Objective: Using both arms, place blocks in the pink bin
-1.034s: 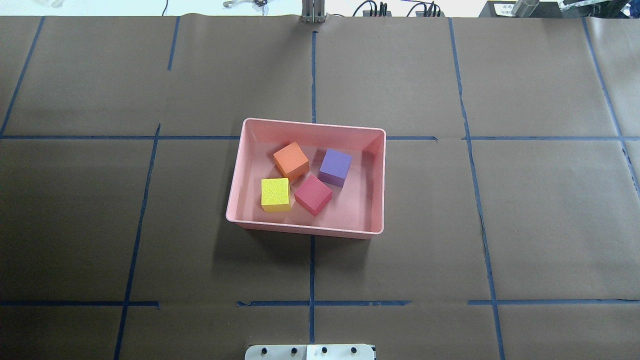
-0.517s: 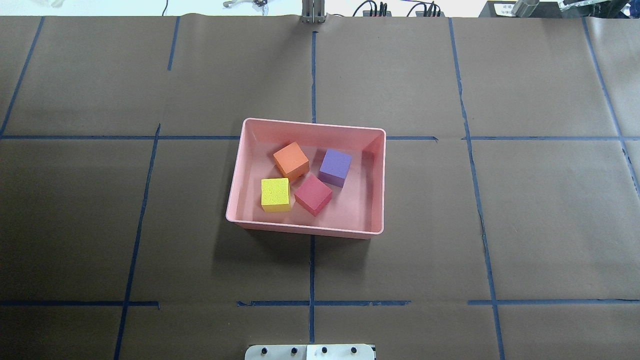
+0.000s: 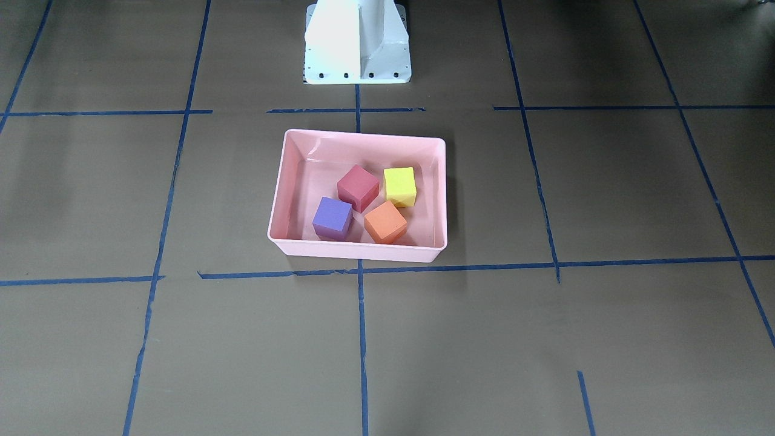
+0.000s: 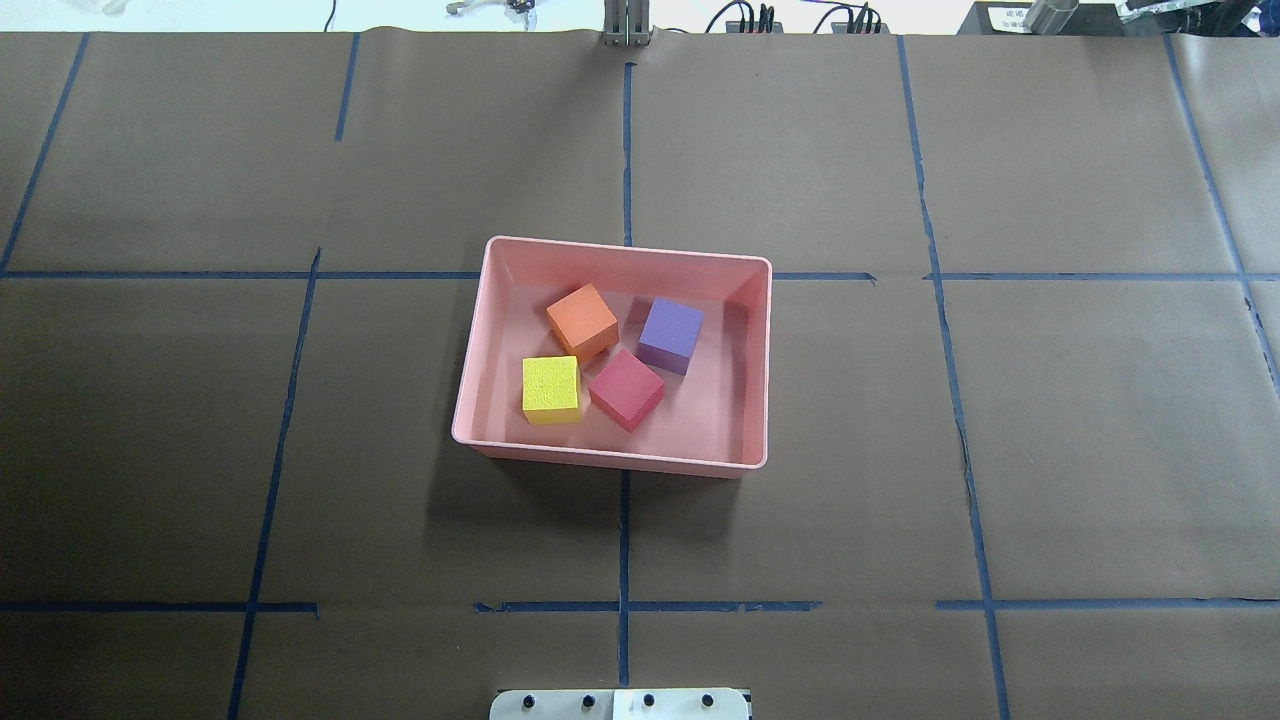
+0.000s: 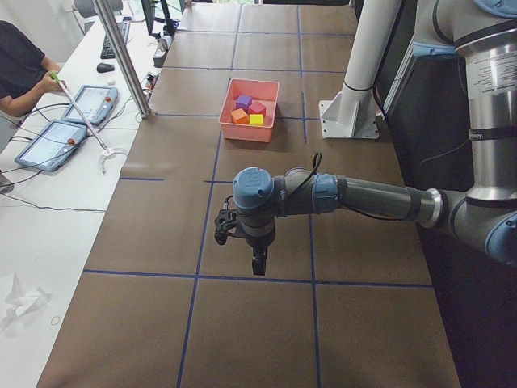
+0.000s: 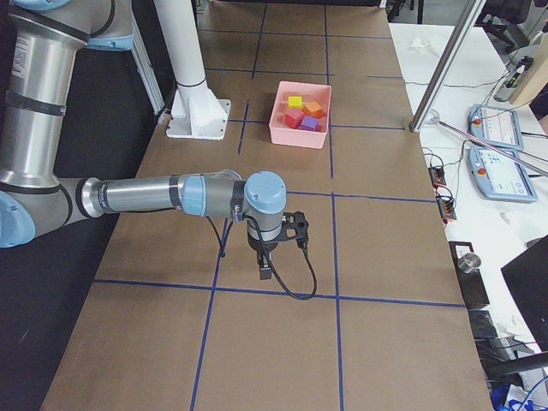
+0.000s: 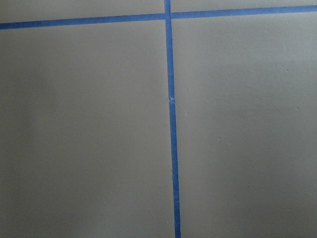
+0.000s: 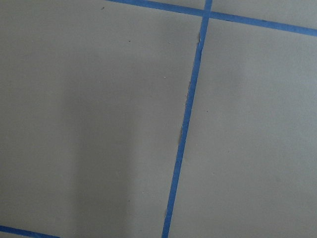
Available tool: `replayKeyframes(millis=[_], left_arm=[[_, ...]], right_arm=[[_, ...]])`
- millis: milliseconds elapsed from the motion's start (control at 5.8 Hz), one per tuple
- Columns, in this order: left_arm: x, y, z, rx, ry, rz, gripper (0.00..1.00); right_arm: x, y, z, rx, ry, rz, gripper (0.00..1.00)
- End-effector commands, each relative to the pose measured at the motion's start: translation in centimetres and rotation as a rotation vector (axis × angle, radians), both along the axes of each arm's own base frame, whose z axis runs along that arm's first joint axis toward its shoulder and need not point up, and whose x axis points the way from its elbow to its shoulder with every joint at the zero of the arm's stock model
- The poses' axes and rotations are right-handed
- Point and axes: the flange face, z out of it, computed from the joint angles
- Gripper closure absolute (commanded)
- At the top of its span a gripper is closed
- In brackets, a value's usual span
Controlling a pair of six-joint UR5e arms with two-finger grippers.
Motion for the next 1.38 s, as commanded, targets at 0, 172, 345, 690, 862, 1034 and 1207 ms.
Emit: replayKeyframes(millis=[0, 172, 345, 690, 862, 1034, 1207], left_arm=[[0.0, -0.1, 0.0, 0.002, 0.000, 0.002, 0.00], [0.0, 0.0, 0.0, 0.000, 0.000, 0.000, 0.00], [0.0, 0.2, 0.1, -0.007, -0.001, -0.003, 0.00], [0.0, 0.2, 0.2, -0.006, -0.001, -0.003, 0.00], [0.0, 0.0, -0.1, 0.003, 0.000, 0.000, 0.00], [0.1, -0.2, -0.8, 0.012, -0.002, -0.001, 0.00], [0.1, -0.1, -0.7, 0.002, 0.000, -0.002, 0.00]], right_arm=[[0.0, 0.0, 0.2, -0.004, 0.000, 0.000, 0.00], [0.0, 0.0, 0.3, -0.006, 0.000, -0.001, 0.00], [0.0, 0.0, 0.2, -0.001, 0.000, -0.001, 0.00], [0.0, 0.0, 0.2, -0.001, 0.000, -0.003, 0.00], [0.0, 0.0, 0.2, -0.001, -0.002, -0.003, 0.00], [0.0, 0.0, 0.1, 0.002, -0.002, -0.003, 0.00], [-0.1, 0.0, 0.2, 0.001, -0.002, -0.004, 0.00]])
